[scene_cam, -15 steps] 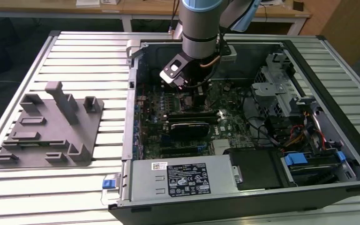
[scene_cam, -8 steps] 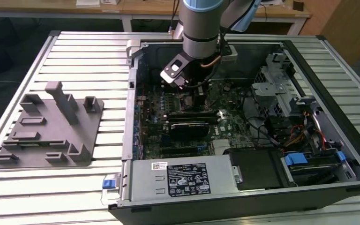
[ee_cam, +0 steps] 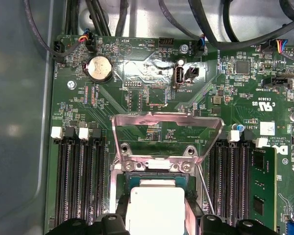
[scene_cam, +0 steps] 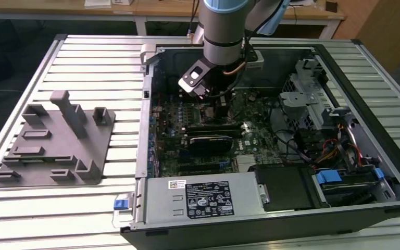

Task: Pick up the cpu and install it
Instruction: 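Place the cpu into insertion slot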

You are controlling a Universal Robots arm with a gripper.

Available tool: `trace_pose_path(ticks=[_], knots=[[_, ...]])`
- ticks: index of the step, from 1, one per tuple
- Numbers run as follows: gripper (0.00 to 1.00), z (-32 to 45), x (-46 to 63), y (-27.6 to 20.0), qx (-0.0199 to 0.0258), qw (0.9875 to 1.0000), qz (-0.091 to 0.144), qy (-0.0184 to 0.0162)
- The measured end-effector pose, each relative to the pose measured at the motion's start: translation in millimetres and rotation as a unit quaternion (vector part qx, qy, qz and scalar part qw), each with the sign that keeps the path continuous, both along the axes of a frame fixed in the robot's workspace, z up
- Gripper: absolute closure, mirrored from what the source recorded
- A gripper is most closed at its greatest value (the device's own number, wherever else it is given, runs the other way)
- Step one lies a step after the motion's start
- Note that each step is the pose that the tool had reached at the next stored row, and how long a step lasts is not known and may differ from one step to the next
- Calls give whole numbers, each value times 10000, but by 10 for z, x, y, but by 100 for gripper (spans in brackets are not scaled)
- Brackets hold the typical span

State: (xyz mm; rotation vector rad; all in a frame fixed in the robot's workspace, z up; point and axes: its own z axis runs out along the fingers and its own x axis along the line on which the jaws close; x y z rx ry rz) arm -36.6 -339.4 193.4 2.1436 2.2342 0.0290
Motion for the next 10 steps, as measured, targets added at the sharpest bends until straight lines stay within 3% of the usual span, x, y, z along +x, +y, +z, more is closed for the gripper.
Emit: trace_pose_path(ticks=[9,10], knots=[[46,-8,2,3,10,10000,1,-6],[40,-7,2,2,7,10000,0,-4]])
